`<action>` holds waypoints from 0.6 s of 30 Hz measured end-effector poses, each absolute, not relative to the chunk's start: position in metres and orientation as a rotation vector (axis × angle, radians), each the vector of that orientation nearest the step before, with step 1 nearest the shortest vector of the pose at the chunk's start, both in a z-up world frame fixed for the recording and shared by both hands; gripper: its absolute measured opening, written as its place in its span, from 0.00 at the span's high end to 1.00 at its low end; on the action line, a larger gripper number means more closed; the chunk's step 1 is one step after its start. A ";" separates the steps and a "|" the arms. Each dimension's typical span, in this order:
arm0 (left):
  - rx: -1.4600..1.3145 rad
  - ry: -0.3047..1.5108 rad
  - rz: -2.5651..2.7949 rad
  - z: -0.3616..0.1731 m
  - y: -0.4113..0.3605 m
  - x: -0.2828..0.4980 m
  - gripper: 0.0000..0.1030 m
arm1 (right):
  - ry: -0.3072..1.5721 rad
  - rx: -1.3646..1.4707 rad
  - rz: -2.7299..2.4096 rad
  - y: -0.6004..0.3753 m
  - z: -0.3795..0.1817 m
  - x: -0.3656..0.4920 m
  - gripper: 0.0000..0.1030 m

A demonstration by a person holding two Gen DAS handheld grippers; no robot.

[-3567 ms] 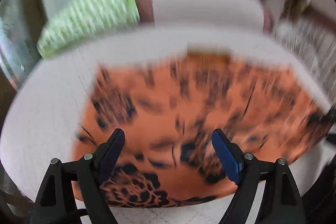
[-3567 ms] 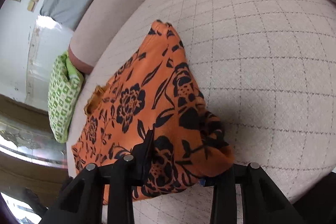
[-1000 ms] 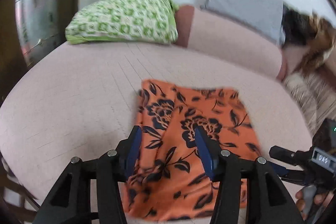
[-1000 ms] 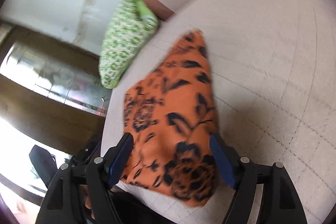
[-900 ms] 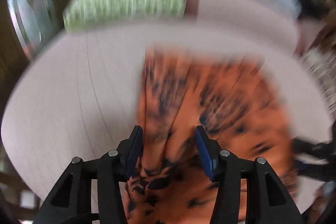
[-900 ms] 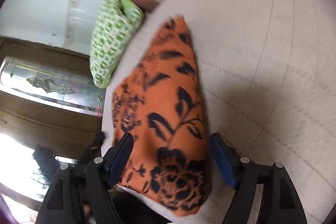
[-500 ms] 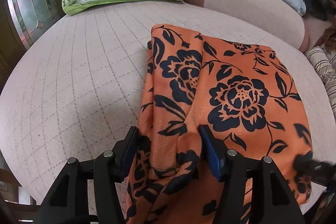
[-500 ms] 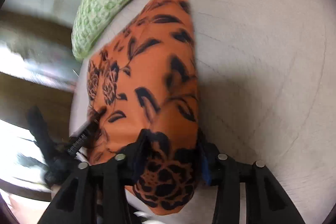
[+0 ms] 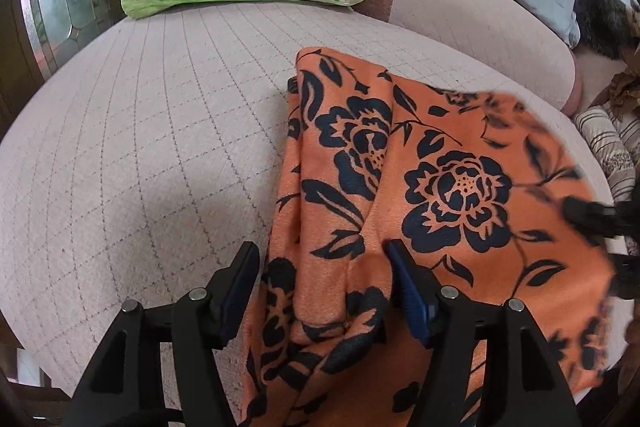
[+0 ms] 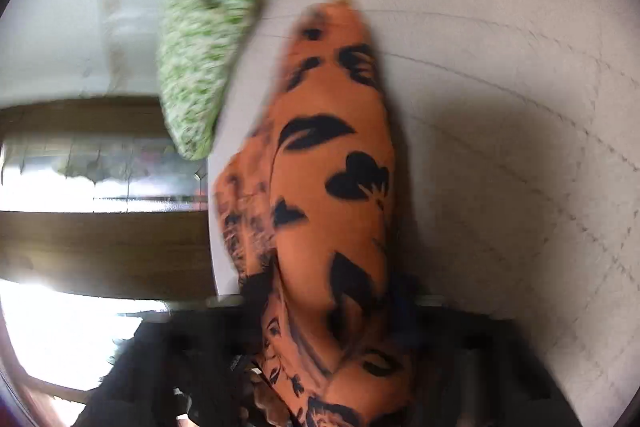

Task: Fold small clothes

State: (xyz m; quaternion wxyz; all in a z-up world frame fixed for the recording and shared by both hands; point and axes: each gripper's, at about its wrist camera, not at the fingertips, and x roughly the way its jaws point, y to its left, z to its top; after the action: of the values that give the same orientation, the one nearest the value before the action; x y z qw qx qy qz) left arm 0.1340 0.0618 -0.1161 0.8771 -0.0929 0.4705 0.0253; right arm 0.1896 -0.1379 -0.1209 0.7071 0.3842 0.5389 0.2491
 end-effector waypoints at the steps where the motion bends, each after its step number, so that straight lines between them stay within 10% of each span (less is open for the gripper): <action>1: -0.197 0.981 0.054 -0.116 0.062 0.133 0.33 | 1.144 0.790 0.554 -0.133 -0.105 0.182 0.67; 5: -0.193 0.982 0.043 -0.118 0.063 0.134 0.33 | 1.189 0.725 0.411 -0.138 -0.138 0.177 0.67; 9: -0.233 0.990 0.032 -0.118 0.070 0.134 0.33 | 1.148 0.838 0.464 -0.152 -0.125 0.177 0.29; 15: -0.233 0.993 0.032 -0.117 0.068 0.136 0.32 | 1.176 0.865 0.459 -0.153 -0.130 0.235 0.24; 18: -0.240 0.993 0.030 -0.118 0.068 0.137 0.32 | 1.213 0.778 0.497 -0.139 -0.136 0.248 0.65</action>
State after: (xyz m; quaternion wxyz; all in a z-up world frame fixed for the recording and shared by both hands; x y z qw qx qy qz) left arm 0.1365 0.0683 -0.1178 0.8722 -0.1150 0.4751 0.0142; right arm 0.2477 -0.1395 -0.1359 0.7235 0.3524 0.5494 0.2249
